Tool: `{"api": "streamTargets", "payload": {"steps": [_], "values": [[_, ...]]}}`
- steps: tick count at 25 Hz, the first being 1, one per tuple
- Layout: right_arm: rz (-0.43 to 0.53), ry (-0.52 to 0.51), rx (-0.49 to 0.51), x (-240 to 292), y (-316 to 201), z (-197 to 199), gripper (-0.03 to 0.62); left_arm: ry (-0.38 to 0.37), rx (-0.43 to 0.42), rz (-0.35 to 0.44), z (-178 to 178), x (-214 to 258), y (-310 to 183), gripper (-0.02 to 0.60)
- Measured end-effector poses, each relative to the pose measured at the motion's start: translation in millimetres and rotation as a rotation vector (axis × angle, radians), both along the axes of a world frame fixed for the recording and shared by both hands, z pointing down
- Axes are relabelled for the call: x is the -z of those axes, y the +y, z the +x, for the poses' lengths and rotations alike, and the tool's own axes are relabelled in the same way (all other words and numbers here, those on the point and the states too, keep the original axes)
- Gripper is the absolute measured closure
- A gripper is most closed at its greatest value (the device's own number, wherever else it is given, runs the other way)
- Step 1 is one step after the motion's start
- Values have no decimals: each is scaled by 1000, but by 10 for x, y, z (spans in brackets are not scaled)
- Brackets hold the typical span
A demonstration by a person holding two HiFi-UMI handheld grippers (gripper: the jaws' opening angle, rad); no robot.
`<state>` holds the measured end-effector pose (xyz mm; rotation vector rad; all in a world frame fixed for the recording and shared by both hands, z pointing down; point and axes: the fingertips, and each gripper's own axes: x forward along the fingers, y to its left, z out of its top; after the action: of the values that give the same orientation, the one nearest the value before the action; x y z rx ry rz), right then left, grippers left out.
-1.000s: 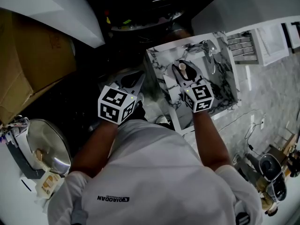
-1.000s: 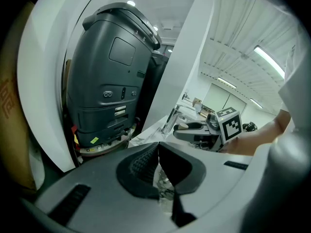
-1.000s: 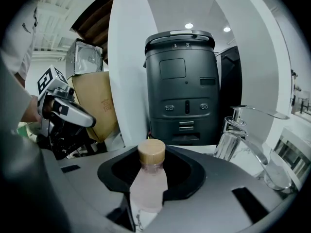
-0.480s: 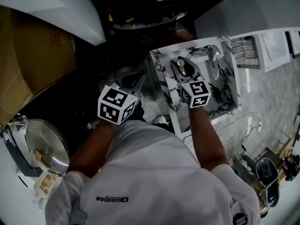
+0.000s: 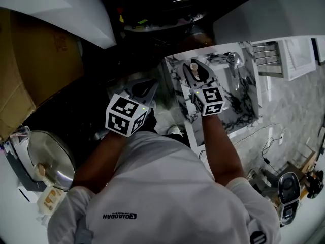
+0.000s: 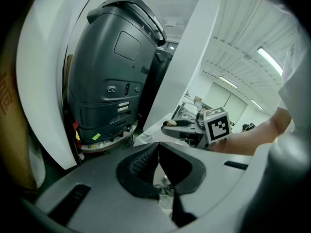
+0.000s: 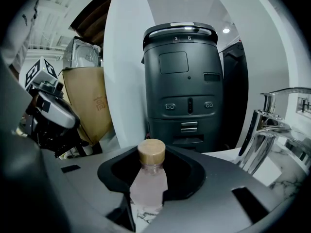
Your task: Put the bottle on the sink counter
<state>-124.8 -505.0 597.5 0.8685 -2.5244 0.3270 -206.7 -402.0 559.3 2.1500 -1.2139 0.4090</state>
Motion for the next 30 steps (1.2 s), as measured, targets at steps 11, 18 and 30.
{"api": "streamTargets", "payload": {"steps": [11, 18, 30], "values": [[8, -4, 2, -81, -18, -69, 436, -14, -3, -12, -73, -30, 22, 566], [28, -5, 9, -90, -7, -94, 436, -14, 5, -14, -126, -54, 4, 566], [36, 7, 6, -128, 10, -77, 436, -5, 5, -18, -82, -64, -13, 566]]}}
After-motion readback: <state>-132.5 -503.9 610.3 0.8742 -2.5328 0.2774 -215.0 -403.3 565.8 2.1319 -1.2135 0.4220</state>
